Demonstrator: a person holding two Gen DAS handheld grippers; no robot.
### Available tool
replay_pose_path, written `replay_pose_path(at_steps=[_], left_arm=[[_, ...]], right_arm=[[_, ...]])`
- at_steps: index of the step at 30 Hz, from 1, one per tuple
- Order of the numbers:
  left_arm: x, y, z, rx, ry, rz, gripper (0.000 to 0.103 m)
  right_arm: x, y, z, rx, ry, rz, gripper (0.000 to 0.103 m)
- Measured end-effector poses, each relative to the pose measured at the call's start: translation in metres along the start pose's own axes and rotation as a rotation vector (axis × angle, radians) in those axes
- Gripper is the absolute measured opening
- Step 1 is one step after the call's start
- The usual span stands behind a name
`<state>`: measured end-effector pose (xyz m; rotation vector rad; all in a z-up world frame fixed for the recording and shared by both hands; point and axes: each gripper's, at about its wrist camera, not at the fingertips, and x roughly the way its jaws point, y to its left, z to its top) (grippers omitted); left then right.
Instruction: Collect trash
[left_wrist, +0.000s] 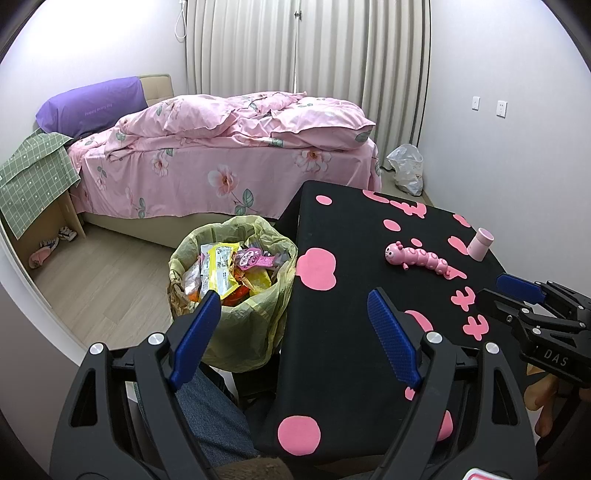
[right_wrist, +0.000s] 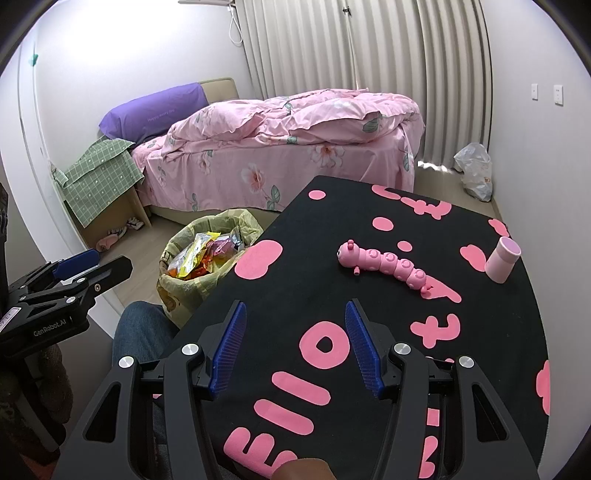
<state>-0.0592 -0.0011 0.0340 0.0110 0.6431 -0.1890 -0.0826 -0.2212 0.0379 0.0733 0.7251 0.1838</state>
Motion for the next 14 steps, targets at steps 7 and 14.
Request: replay_pose_path(at_steps=[7,14], left_arm=[[0.001,-0.004,0.001,0.008,-0.007,-0.006,0.078],[0.037,-0.01,-0.006,0.003,0.099,-0.077,0.078]], right_arm=[[0.001,0.0,0.0,-0.005,0.003,-0.002,0.053],[0.039,-0.052,0.004,-0.006,0.054,0.05,0.053]])
